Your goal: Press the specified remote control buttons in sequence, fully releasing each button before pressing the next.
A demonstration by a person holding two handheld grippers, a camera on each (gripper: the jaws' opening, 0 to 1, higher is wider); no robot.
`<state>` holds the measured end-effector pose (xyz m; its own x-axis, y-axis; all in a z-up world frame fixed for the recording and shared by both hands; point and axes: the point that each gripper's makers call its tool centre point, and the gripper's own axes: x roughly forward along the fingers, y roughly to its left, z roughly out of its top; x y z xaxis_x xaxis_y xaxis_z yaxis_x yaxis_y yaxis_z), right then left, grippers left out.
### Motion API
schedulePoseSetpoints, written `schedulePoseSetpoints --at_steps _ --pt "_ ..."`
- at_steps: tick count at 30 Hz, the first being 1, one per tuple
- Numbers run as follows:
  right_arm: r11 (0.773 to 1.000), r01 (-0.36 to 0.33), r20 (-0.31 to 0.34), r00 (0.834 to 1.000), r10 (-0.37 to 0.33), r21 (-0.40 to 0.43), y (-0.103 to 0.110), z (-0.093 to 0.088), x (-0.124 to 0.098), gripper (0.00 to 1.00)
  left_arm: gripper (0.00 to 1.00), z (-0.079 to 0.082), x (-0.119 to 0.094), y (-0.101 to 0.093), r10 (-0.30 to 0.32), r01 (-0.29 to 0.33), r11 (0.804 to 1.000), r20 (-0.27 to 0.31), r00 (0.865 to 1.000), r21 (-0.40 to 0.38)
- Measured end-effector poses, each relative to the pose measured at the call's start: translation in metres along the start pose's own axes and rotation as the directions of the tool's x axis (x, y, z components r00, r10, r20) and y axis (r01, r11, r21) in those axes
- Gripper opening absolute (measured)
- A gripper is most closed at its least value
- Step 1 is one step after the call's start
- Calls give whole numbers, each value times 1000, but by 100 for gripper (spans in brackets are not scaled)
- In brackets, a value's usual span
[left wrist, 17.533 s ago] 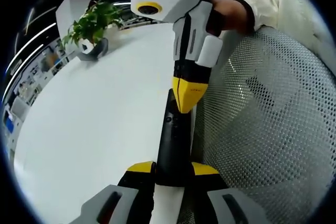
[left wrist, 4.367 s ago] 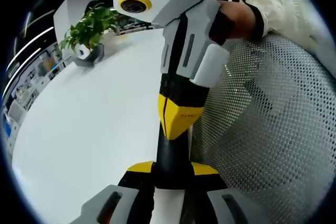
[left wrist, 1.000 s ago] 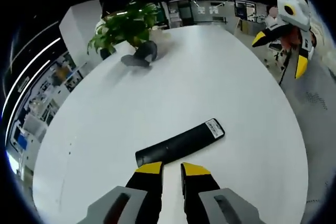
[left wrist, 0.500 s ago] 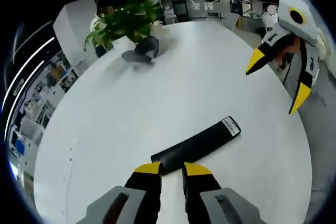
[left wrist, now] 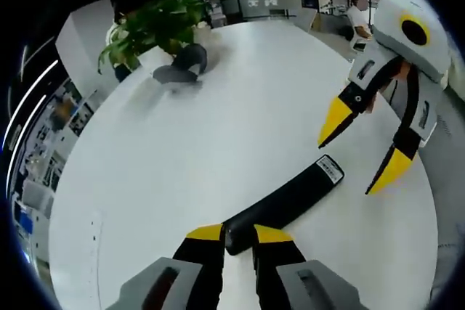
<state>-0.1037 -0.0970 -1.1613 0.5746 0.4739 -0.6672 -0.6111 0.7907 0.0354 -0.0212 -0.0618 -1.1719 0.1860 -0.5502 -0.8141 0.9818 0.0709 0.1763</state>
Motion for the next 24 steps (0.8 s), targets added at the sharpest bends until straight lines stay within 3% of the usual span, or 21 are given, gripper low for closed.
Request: schedulePoseSetpoints --at_steps 2,8,9,12,18,24 --pt "998 -18 -35 999 20 54 -6 -5 6 28 11 -4 1 0 -2 2 1000 -8 1000 -5" --pt "998 -43 -67 997 47 51 -11 -8 18 19 10 -13 3 -1 -4 4 1000 -32 999 -10" --pt "995 -63 -96 993 70 76 -8 -13 21 19 10 -13 3 -1 -7 7 1000 -31 999 -17" --pt "998 -56 -107 992 60 37 -11 -17 24 18 10 -12 4 -1 -9 9 1000 -22 1000 -26" --pt "989 -115 -110 986 125 87 -11 -12 25 17 9 -11 5 0 -10 10 999 -19 1000 -34" --pt "994 -108 -125 986 111 29 -8 -10 25 14 9 -11 6 0 -4 4 999 -14 1000 -36"
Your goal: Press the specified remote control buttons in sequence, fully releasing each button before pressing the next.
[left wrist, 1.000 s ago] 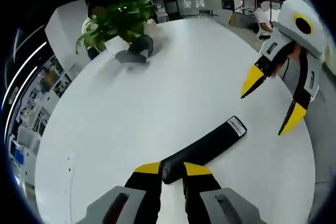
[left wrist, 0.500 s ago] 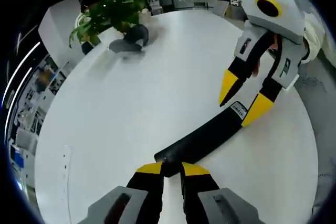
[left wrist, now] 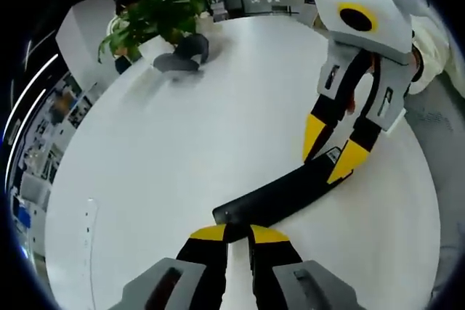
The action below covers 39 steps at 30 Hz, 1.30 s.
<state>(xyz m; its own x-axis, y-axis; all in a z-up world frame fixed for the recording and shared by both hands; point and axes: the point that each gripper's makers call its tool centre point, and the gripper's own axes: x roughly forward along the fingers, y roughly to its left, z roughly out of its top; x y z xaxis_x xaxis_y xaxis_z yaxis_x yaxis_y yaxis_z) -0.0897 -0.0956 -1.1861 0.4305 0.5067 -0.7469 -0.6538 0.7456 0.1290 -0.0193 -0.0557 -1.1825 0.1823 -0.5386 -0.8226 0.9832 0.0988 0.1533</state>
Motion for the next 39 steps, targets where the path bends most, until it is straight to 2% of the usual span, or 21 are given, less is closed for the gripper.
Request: schedulePoseSetpoints --at_steps 2,3,4,5,6,8,9,10,12,14,15,18,20,22,29,30,31,35,39 --pt "997 38 1 999 -38 -72 -1 2 -1 13 9 0 0 0 0 0 1000 2 1000 -4" --pt "991 76 19 997 -75 -111 -5 6 -3 3 9 0 0 0 1 -1 1000 2 1000 -7" --pt "948 120 -14 991 -130 -296 -17 9 -8 0 9 0 0 0 4 -4 1000 2 1000 -5" --pt "953 119 -40 990 -135 -278 -8 3 -8 0 8 0 0 -1 6 -6 1000 -2 1000 2" --pt "953 97 -11 994 -104 -287 6 7 -9 0 8 0 0 -1 6 -6 1000 1 1000 2" --pt "940 125 -18 990 -138 -317 6 8 -10 0 8 0 0 0 10 -10 1000 1 1000 3" --pt "940 131 -9 990 -141 -315 5 9 -7 0 8 0 1 0 11 -11 1000 1 1000 1" --pt "949 133 0 990 -138 -285 8 11 -8 0 8 0 1 0 10 -10 1000 0 1000 -1" --pt "976 139 12 990 -139 -167 7 13 -8 1 8 0 0 0 5 -5 1000 0 1000 -6" --pt "986 143 31 990 -141 -82 3 17 -7 9 8 0 0 1 -2 2 1000 -3 1000 -25" --pt "987 132 32 991 -130 -87 1 18 -6 12 8 0 0 1 -3 2 1000 -4 1000 -27" --pt "982 168 30 986 -165 -86 -5 18 -9 10 7 0 0 1 -2 2 1000 -3 1000 -22" --pt "990 139 -3 990 -139 -29 -1 11 -5 12 7 0 1 1 -6 5 1000 -6 1000 -23" --pt "994 111 -11 994 -111 21 3 8 -1 18 7 -1 0 0 -10 9 1000 -11 1000 -21" --pt "993 105 -58 993 -102 58 1 -4 9 24 7 -2 0 0 -21 20 999 -12 1000 -34" --pt "996 84 -50 995 -84 -6 3 -1 8 23 7 -2 0 0 -22 21 999 -12 1000 -39" --pt "994 102 -51 994 -100 37 3 0 8 23 7 -2 0 0 -22 22 999 -10 1000 -42" --pt "996 91 -71 993 -92 -18 5 -2 9 22 6 -2 0 0 -22 21 999 -11 1000 -36" --pt "996 82 -79 993 -84 -24 3 -3 9 21 7 -2 -1 0 -17 16 999 -7 1000 -40"
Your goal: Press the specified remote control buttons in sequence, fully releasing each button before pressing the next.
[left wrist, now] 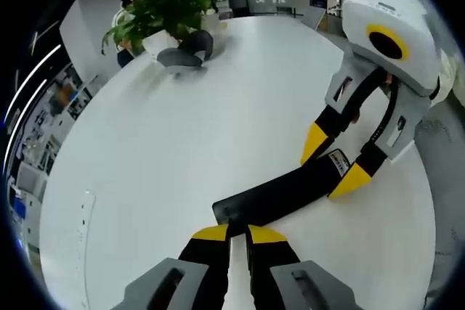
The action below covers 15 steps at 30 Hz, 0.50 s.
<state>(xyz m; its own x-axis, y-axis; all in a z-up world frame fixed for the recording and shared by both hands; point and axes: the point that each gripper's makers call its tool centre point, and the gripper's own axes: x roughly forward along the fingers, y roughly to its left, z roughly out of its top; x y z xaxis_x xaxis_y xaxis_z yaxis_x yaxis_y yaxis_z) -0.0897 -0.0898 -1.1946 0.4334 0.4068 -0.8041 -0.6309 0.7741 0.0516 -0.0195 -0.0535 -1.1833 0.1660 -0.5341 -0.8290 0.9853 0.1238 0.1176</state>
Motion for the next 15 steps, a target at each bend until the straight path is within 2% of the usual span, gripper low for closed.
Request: schedulePoseSetpoints --at_steps 6,8,13,15 --pt "998 24 -5 1000 -24 -65 2 -1 -1 21 6 -3 -2 -1 14 -14 1000 -1 1000 0" --pt "991 54 -4 998 -55 -125 -1 1 -1 21 6 -5 -4 -1 13 -13 1000 3 1000 -16" --pt "998 16 9 1000 -15 -66 5 3 -4 22 6 -7 -5 -1 16 -16 998 3 1000 -66" --pt "994 40 14 999 -38 -101 3 4 -5 21 5 -7 -5 -1 19 -18 998 2 1000 -64"
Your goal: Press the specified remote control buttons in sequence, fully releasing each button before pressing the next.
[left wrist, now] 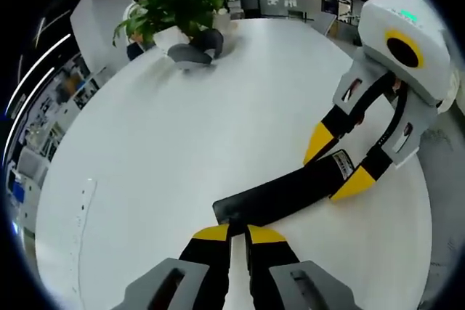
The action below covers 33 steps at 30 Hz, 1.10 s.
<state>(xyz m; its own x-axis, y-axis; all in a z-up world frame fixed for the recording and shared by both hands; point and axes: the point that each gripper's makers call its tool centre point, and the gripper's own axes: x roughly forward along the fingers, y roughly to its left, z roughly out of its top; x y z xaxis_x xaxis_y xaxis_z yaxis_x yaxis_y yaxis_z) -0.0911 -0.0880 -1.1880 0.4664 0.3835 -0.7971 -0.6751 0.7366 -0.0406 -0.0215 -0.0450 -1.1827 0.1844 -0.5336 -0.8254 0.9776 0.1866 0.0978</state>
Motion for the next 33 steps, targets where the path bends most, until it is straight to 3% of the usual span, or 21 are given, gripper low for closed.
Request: schedulePoseSetpoints --at_steps 3,5,7,8,9,10,13,16,18,21,24,27,28,30,31,32,33 --pt "1000 -15 8 1000 15 10 2 4 -2 22 2 -2 -1 1 4 -4 1000 2 1000 -24" --pt "1000 -1 -2 1000 1 -14 1 1 0 22 0 -7 0 -3 -14 13 999 -27 1000 -38" --pt "995 17 4 1000 -17 -98 0 3 0 22 1 -23 3 -14 -54 52 998 -108 993 -26" --pt "996 12 5 1000 -12 -88 2 2 -1 22 1 -22 2 -8 -11 13 1000 -105 994 18" --pt "996 18 10 1000 -17 -89 4 4 -1 22 0 -7 5 -19 -56 56 998 -11 998 7" --pt "995 18 10 1000 -17 -100 4 4 -1 22 1 -17 2 -16 -33 33 999 -57 998 -4" --pt "996 8 -1 1000 -9 -85 1 2 3 22 4 -18 1 -16 -36 36 999 -55 998 2" --pt "996 18 1 1000 -18 -84 -1 1 1 21 9 -18 -2 -7 4 -1 999 -60 998 44" --pt "993 29 4 1000 -29 -115 -1 2 0 21 10 -10 -9 4 48 -46 996 -24 999 70" --pt "983 38 14 999 -36 -181 1 5 -1 21 12 2 -16 11 66 -68 992 17 998 109" --pt "956 67 12 998 -66 -287 3 5 0 21 15 7 -17 2 25 -24 983 0 1000 182" --pt "956 49 1 999 -51 -289 9 1 2 21 20 0 -11 -8 -26 36 966 -44 999 258" --pt "957 43 -5 999 -46 -288 10 0 3 21 19 2 -10 -8 -28 34 964 -25 999 265" --pt "948 67 7 998 -68 -310 8 -1 2 18 20 -7 -9 -10 -67 85 961 -77 995 262" --pt "933 12 37 999 2 -359 19 8 -2 11 19 0 -9 -12 -105 115 955 -50 993 273" --pt "938 29 51 999 -12 -345 19 11 -6 0 21 -1 -9 -14 -129 142 952 -63 990 271" --pt "919 78 66 996 -56 -386 13 18 -6 0 23 -7 -9 -15 -150 177 947 -119 982 269"
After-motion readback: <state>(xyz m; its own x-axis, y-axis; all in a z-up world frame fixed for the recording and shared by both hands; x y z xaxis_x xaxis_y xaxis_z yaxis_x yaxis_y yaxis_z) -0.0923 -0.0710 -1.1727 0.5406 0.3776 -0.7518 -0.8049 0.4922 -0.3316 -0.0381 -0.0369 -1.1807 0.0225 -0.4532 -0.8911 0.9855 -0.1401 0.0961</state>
